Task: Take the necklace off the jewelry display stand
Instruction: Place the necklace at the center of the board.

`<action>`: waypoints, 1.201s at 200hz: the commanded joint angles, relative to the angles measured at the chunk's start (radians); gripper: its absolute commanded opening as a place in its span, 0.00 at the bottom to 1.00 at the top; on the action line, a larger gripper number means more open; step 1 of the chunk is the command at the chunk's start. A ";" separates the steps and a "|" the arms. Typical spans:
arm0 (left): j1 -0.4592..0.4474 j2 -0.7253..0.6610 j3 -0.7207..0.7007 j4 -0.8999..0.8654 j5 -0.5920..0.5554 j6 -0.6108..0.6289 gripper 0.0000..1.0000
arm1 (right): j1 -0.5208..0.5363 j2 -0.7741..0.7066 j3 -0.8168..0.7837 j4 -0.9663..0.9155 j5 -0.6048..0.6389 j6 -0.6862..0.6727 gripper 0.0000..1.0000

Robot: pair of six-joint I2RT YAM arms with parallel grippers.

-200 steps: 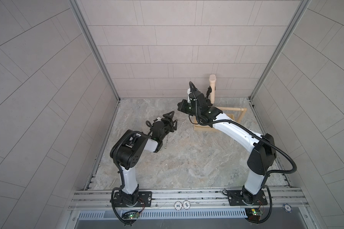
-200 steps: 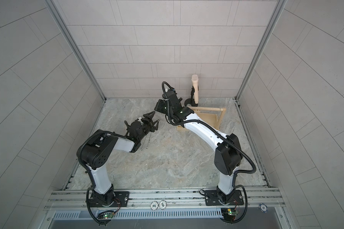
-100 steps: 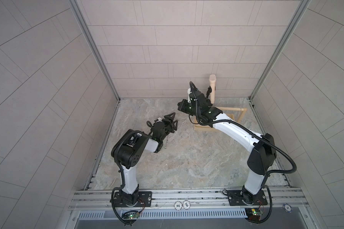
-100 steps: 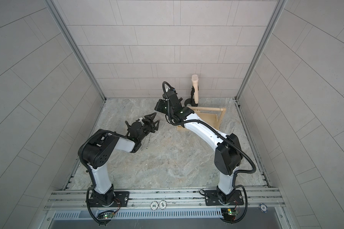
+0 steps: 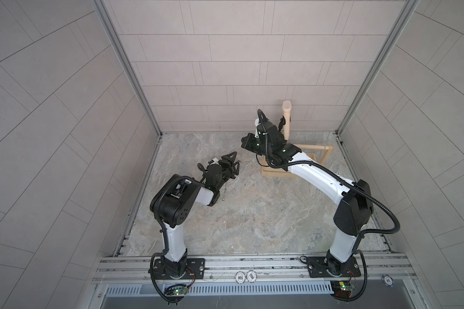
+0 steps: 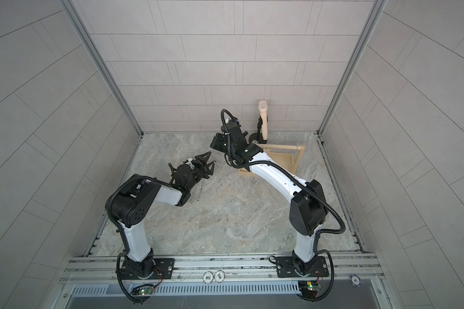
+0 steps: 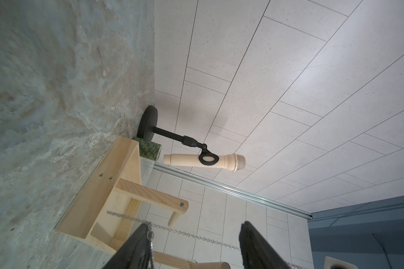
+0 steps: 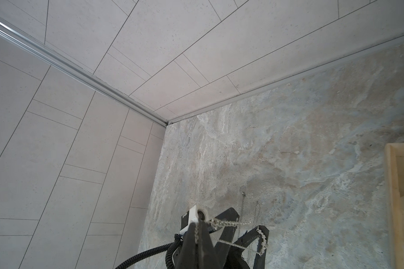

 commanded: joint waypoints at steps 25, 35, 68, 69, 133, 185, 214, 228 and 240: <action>-0.004 -0.005 -0.012 0.053 0.025 -0.007 0.64 | -0.009 -0.039 -0.023 0.001 0.028 0.010 0.00; -0.005 -0.003 -0.020 0.055 0.027 -0.007 0.64 | -0.011 -0.042 -0.032 0.006 0.030 0.013 0.00; -0.003 -0.005 -0.039 0.065 0.037 -0.003 0.64 | -0.018 -0.043 -0.043 0.011 0.029 0.017 0.00; -0.003 -0.005 -0.040 0.064 0.038 -0.003 0.64 | -0.018 -0.043 -0.043 0.012 0.028 0.018 0.00; -0.004 0.020 -0.063 0.083 0.054 0.009 0.63 | -0.018 -0.044 -0.034 0.015 0.023 0.019 0.00; -0.003 0.026 -0.070 0.085 0.068 0.022 0.57 | -0.018 -0.039 -0.033 0.014 0.018 0.022 0.00; -0.004 0.029 -0.073 0.087 0.078 0.025 0.57 | -0.018 -0.036 -0.031 0.015 0.022 0.022 0.00; -0.003 0.029 -0.077 0.090 0.080 0.026 0.57 | -0.019 -0.031 -0.026 0.012 0.021 0.022 0.00; -0.004 0.027 -0.080 0.090 0.082 0.027 0.57 | -0.020 -0.028 -0.022 0.011 0.019 0.022 0.00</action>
